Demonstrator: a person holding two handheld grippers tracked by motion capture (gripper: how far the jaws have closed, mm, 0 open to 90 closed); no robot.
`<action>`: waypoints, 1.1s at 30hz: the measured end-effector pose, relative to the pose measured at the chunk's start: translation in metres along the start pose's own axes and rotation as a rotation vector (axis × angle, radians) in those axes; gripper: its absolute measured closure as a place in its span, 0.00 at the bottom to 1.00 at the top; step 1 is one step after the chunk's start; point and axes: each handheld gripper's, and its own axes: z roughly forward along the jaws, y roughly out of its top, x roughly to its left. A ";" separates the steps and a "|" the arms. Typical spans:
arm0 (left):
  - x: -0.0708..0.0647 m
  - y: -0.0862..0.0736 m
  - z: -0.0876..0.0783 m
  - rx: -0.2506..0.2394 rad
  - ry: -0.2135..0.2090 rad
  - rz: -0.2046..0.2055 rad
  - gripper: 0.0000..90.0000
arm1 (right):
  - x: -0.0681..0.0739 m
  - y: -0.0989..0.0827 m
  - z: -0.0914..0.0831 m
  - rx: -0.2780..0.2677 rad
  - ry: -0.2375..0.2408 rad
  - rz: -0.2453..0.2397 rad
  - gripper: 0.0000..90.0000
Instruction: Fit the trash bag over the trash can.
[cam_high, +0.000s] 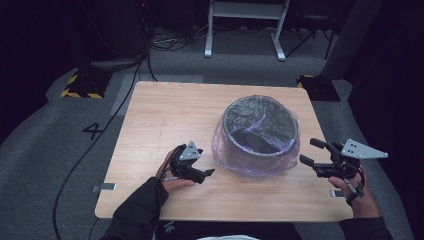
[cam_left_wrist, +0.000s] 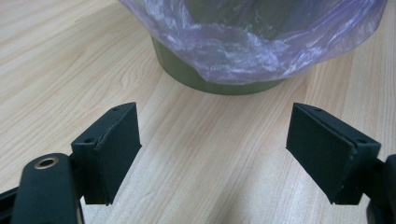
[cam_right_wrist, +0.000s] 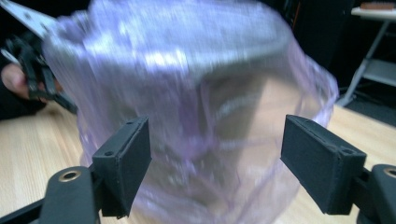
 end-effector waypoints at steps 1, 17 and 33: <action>0.000 -0.001 0.001 0.007 -0.006 0.001 0.21 | 0.001 0.005 0.000 -0.007 0.004 -0.002 0.28; -0.005 -0.004 0.015 0.038 -0.045 0.000 0.21 | 0.032 0.076 0.036 0.023 0.111 -0.148 0.31; -0.011 -0.004 0.022 0.056 -0.068 0.011 0.21 | 0.020 0.087 0.089 0.212 0.038 -0.161 0.35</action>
